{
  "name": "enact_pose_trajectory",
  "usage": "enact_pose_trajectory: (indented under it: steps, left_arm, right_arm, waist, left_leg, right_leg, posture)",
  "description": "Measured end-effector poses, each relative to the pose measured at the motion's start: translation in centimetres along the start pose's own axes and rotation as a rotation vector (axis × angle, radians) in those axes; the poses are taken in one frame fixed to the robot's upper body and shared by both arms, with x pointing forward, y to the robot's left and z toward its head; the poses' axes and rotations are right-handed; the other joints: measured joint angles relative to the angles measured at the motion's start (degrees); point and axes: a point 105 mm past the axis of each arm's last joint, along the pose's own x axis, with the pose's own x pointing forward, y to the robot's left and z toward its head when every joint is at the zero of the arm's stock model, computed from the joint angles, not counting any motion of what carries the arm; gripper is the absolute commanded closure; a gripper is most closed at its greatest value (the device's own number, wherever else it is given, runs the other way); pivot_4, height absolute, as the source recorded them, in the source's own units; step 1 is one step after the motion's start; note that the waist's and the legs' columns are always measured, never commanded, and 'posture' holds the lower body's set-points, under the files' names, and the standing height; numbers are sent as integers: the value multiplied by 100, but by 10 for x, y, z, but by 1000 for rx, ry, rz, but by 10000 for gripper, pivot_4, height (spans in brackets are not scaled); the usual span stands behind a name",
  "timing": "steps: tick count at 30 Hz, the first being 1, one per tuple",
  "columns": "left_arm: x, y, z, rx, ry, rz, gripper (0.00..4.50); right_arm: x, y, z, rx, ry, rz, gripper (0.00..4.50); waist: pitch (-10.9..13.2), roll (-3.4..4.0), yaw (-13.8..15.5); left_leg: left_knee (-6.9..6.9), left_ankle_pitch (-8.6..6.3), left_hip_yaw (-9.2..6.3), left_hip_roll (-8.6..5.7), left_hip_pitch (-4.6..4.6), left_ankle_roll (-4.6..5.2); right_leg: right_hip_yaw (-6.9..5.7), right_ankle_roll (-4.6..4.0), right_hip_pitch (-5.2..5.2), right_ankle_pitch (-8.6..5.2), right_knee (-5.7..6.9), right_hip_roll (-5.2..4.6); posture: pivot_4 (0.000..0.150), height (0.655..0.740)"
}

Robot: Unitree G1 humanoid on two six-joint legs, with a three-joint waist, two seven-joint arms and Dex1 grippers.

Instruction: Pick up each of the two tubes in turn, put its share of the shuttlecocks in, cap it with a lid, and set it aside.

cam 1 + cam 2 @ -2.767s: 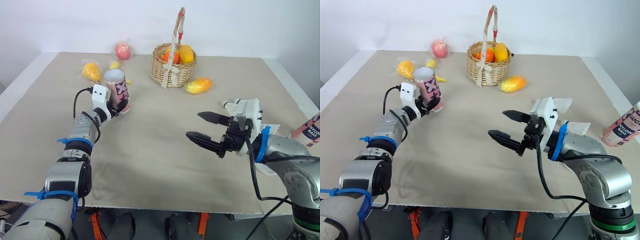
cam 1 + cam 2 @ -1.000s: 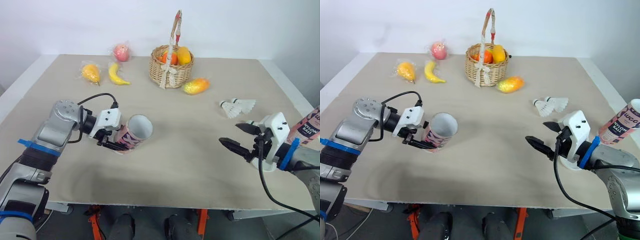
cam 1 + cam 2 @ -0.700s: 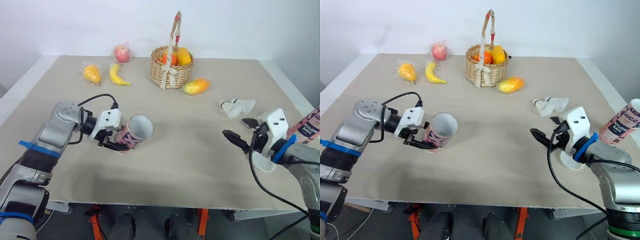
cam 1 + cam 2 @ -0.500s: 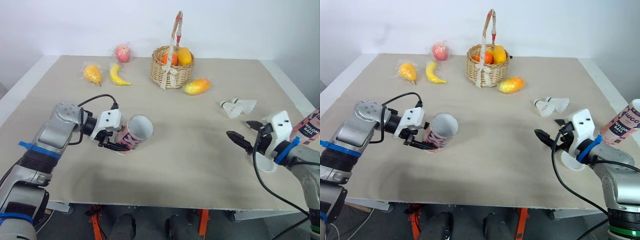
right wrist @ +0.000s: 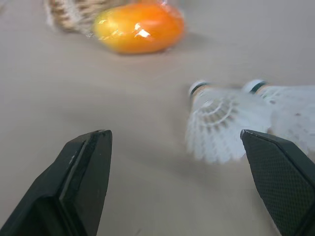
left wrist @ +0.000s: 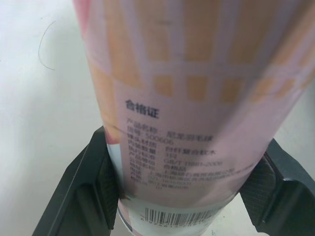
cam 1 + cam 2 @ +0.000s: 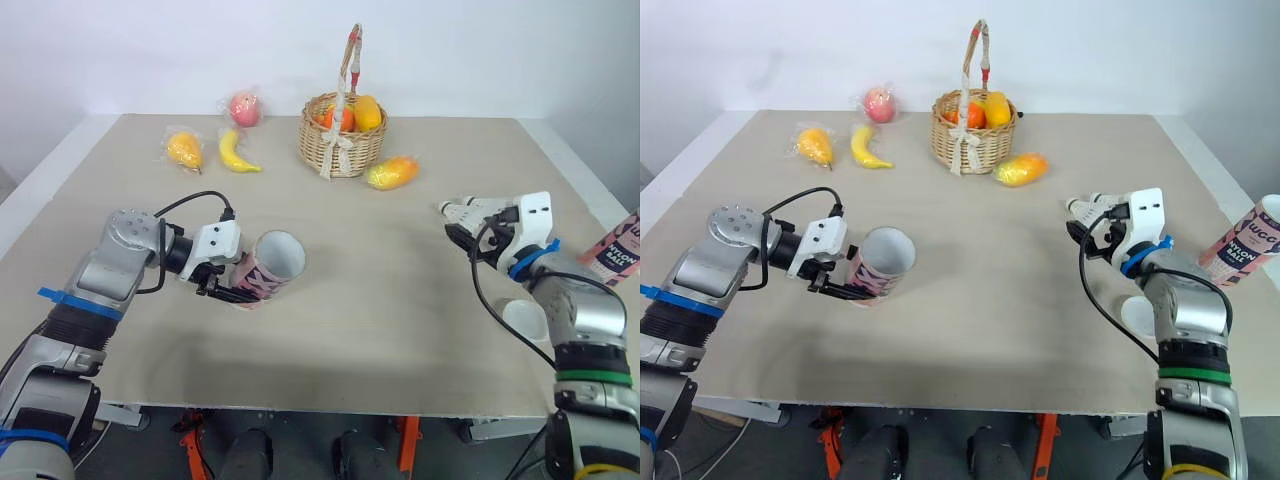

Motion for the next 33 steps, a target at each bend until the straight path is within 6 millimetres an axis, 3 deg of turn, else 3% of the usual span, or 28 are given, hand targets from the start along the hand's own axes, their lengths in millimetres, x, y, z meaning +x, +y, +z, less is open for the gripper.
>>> enact_pose_trajectory:
  steps: [11, 17, 26, 27, 33]
  left_arm:
    - [-2, -1, 1, -12, 1, 20, 15335]
    - [-5, -2, 1, -24, 12, 24, 15335]
    - [-5, -3, 2, -34, 16, 24, 15683]
    - [-5, -4, 3, -33, 17, 24, 15683]
    - [-5, -6, 3, -39, 16, 25, 15683]
  right_arm:
    - [25, 12, -16, 53, 33, 38, 0]
    - [37, 13, -11, 71, 16, 30, 0]
    - [49, 17, -21, 76, 39, 29, 41607]
    - [49, 18, -21, 76, 39, 36, 44642]
    - [38, 34, -8, 14, -25, 159, 44642]
  waist:
    - [0, 2, -6]
    - [0, 3, -62]
    - [1, 4, -86]
    - [2, 4, -91]
    - [2, 5, -102]
  left_leg:
    - [-2, -1, 15, 2, 1, 1]
    - [-6, -1, 20, 3, 2, 2]
    - [-8, -3, 21, 0, -1, 4]
    - [-10, -3, 22, 0, -1, 4]
    - [-18, -4, 20, 0, -2, 6]
  right_leg:
    - [13, 1, -6, 2, 0, 1]
    - [17, 2, -10, 3, 0, 2]
    - [19, 5, -12, 1, -2, -2]
    - [21, 5, -13, 0, -2, -2]
    - [20, 7, -15, -2, -3, -2]
  posture:
    - [1500, 7400]
    - [1500, 7400]
    - [1500, 7400]
    - [1500, 7400]
    - [1500, 7400]
